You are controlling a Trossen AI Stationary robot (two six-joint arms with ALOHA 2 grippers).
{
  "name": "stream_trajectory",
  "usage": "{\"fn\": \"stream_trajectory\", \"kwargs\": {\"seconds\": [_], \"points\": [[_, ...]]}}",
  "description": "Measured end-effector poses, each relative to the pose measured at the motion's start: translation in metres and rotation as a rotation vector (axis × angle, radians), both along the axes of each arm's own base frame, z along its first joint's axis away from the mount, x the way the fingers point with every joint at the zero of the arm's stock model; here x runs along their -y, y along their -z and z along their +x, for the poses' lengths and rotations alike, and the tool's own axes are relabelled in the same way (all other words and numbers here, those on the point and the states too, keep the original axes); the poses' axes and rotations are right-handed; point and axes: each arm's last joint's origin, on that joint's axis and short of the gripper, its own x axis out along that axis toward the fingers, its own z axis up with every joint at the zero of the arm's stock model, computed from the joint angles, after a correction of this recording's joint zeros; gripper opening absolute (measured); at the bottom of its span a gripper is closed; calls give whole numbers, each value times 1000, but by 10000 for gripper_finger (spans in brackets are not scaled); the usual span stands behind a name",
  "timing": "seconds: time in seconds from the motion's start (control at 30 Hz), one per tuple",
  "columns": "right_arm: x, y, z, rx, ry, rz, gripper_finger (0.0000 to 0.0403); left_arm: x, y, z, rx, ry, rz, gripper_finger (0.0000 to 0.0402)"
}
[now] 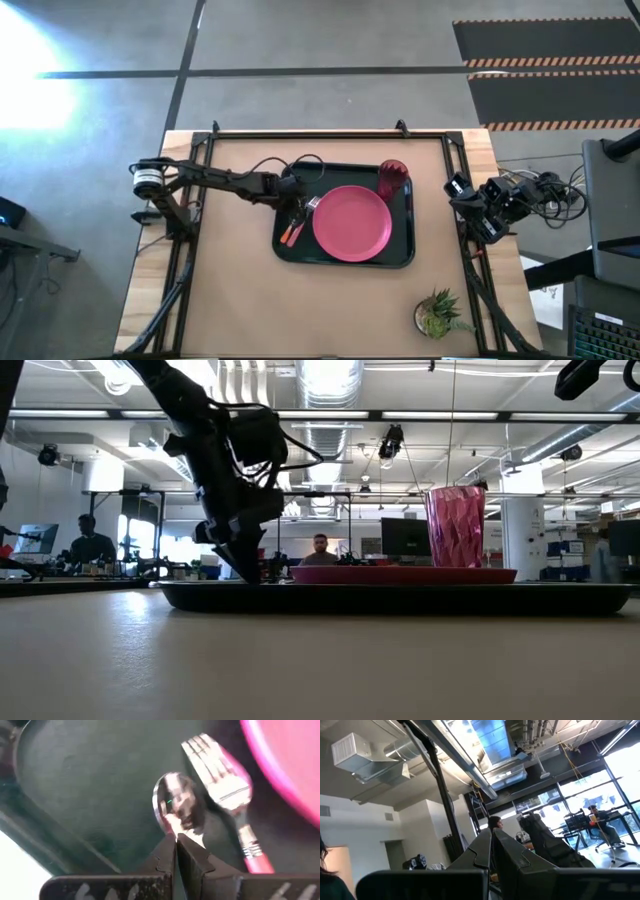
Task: Pick and place plate/cup/fork/spoon on tray
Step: Adjust the orange spoon on the black serving tray
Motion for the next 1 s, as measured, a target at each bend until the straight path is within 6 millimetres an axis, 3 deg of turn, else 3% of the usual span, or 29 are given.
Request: {"fn": "stream_trajectory", "kwargs": {"seconds": [0.23,0.47,0.77,1.0], "points": [[0,0,0,-2,5,3,9,5,-3,8,97,68,-101,0],[0,1,0,-3,6,2,9,14,4,5,56,73,-124,0],[0,1,0,-3,8,1,9,16,18,-8,20,-9,-144,0],[0,1,0,-4,4,7,9,13,13,-5,11,-99,-75,0]]}}
